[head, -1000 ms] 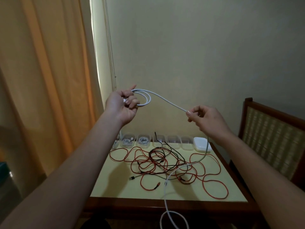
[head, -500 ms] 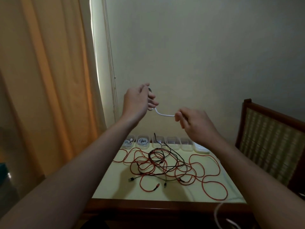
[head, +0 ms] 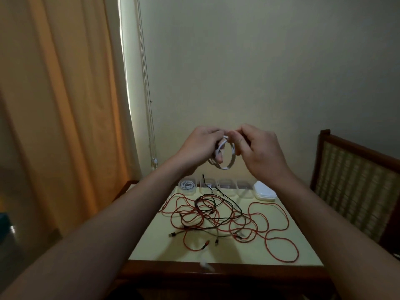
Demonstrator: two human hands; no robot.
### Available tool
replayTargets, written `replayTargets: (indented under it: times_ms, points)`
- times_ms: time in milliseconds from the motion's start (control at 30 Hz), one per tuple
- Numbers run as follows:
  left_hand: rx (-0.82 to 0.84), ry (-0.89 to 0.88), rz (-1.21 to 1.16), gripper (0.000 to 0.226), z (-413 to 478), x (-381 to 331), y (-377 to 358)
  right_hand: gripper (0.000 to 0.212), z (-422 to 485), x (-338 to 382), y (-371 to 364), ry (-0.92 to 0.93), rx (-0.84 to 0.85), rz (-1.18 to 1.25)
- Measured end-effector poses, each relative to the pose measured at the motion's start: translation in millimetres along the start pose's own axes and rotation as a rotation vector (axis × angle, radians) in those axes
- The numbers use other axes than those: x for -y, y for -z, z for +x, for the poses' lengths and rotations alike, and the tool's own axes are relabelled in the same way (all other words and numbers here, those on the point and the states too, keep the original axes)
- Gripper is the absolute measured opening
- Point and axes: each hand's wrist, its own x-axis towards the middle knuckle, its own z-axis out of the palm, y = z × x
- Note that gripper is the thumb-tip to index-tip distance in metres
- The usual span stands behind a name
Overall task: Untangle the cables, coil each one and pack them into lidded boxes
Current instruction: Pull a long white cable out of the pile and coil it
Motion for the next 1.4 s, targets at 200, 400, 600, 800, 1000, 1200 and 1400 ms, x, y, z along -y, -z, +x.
replayTargets:
  times_ms: [200, 400, 600, 800, 1000, 1200, 1400]
  points:
    - [-0.054, 0.136, -0.309, 0.027, 3.6, -0.6, 0.1, 0.030, -2.4, 1.9, -1.7, -0.115, -0.022, 0.111]
    - [-0.083, 0.224, -0.449, 0.032, 3.2, -2.4, 8.7, 0.037, -0.9, -4.2, -0.1, -0.260, -0.031, 0.119]
    - [0.077, 0.269, -0.553, 0.022, -0.6, -9.0, 6.7, 0.047, -2.6, -5.4, -7.9, -0.372, 0.091, 0.162]
    - [0.134, 0.241, -0.590, 0.019, -5.0, -8.0, 2.8, 0.054, -3.0, 9.8, -8.2, -0.416, 0.225, 0.433]
    - [-0.072, 0.106, -0.424, 0.018, -7.5, -2.8, -7.6, 0.054, -3.5, 14.6, -14.6, -0.399, 0.074, 0.366]
    - [0.027, 0.199, -0.559, 0.023, -8.7, -3.2, -12.9, 0.052, -5.1, 14.2, -17.4, -0.404, 0.044, 0.401]
    - [0.016, 0.105, -0.571, 0.028, -10.3, 2.0, -18.3, 0.044, -6.0, 20.1, -21.2, -0.399, 0.037, 0.456]
